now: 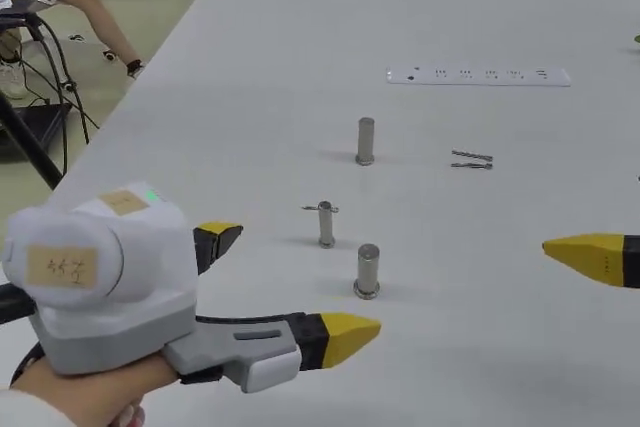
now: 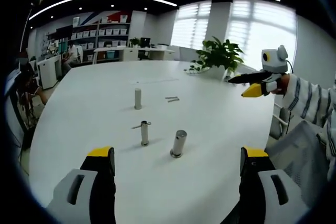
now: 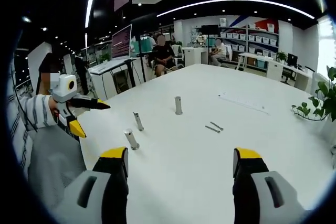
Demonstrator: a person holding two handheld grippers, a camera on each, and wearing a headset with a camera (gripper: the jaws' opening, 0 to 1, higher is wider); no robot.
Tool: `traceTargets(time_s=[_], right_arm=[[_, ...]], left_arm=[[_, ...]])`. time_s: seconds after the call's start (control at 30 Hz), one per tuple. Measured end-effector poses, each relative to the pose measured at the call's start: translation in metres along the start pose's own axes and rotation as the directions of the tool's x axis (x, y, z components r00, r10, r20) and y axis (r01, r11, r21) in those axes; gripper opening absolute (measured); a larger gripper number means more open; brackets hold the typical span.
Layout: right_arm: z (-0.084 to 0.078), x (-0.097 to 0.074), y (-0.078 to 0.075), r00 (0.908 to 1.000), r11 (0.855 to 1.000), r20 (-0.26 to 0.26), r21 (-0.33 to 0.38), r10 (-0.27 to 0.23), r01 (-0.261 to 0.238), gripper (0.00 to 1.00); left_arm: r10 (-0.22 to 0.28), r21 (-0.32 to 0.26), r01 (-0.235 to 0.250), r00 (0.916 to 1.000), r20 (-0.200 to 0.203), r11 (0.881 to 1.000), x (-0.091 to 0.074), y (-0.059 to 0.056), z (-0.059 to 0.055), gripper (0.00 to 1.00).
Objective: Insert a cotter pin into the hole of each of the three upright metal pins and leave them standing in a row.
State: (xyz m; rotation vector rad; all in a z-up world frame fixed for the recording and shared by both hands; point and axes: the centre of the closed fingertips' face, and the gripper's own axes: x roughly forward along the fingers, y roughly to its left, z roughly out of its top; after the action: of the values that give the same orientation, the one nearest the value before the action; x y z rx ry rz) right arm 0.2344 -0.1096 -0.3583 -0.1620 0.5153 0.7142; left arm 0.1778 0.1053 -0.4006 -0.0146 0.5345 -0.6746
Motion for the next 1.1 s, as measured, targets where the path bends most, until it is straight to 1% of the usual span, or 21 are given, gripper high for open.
traceTargets(time_s=[0.07, 0.13, 0.2, 0.33, 0.4, 0.53, 0.63, 0.73, 0.77, 0.83, 0.87, 0.97, 1.03, 1.1], right_arm=[[0.003, 0.002, -0.005, 0.9997, 1.0, -0.022, -0.025, 0.0, -0.001, 0.79], [0.005, 0.004, -0.01, 0.9995, 0.999, -0.032, -0.037, -0.001, 0.0, 0.78], [0.008, 0.007, -0.014, 0.999, 0.999, -0.046, -0.052, 0.005, -0.007, 0.75], [0.012, 0.015, -0.022, 0.996, 0.993, -0.087, -0.11, 0.019, -0.029, 0.73], [0.013, 0.02, -0.025, 0.9924, 0.987, -0.118, -0.153, 0.036, -0.054, 0.71], [0.016, 0.029, -0.032, 0.9852, 0.976, -0.166, -0.204, 0.043, -0.076, 0.68], [0.019, 0.037, -0.035, 0.9806, 0.968, -0.185, -0.227, 0.065, -0.107, 0.63], [0.022, 0.049, -0.036, 0.9749, 0.951, -0.201, -0.272, 0.095, -0.148, 0.57], [0.023, 0.052, -0.037, 0.974, 0.949, -0.204, -0.277, 0.098, -0.154, 0.56], [0.024, 0.059, -0.038, 0.9698, 0.938, -0.218, -0.299, 0.11, -0.174, 0.52], [0.025, 0.062, -0.039, 0.9681, 0.934, -0.224, -0.31, 0.112, -0.18, 0.51], [0.023, 0.072, -0.045, 0.9578, 0.907, -0.27, -0.373, 0.097, -0.197, 0.46], [0.022, 0.079, -0.049, 0.9514, 0.898, -0.293, -0.387, 0.094, -0.208, 0.43], [0.021, 0.085, -0.052, 0.9456, 0.894, -0.312, -0.392, 0.091, -0.215, 0.41]], left_arm=[[0.0, 0.003, 0.0, 1.0, -0.005, 1.0, 0.0, 0.0, -0.001, 0.99], [0.003, 0.004, -0.003, 1.0, -0.004, 1.0, 0.0, 0.001, -0.001, 0.99], [0.005, -0.006, -0.005, 1.0, 0.0, 1.0, -0.001, 0.001, -0.001, 0.99], [0.003, -0.014, -0.004, 1.0, -0.004, 1.0, -0.001, 0.001, -0.003, 0.99], [0.001, -0.008, -0.001, 1.0, -0.01, 1.0, 0.0, 0.001, -0.003, 0.99], [0.0, -0.004, 0.0, 0.9999, -0.012, 1.0, 0.0, 0.001, -0.002, 0.99], [0.001, -0.006, -0.001, 0.9999, -0.014, 1.0, 0.001, 0.001, -0.002, 0.99], [-0.002, -0.012, 0.002, 0.9999, -0.015, 1.0, 0.001, 0.0, -0.002, 0.99], [-0.002, -0.014, 0.002, 0.9999, -0.016, 1.0, 0.001, 0.0, -0.002, 0.99], [0.007, -0.023, -0.007, 0.9999, -0.014, 1.0, 0.001, 0.001, -0.002, 0.99], [0.006, -0.024, -0.006, 0.9999, -0.012, 1.0, 0.001, 0.001, -0.002, 0.99], [-0.001, -0.029, 0.0, 0.9999, -0.011, 1.0, 0.002, -0.001, -0.001, 0.99], [0.004, -0.032, -0.004, 0.9999, -0.013, 0.999, 0.001, 0.001, -0.001, 0.99], [0.006, -0.039, -0.006, 0.9999, -0.01, 0.999, -0.002, 0.002, 0.0, 0.99]])
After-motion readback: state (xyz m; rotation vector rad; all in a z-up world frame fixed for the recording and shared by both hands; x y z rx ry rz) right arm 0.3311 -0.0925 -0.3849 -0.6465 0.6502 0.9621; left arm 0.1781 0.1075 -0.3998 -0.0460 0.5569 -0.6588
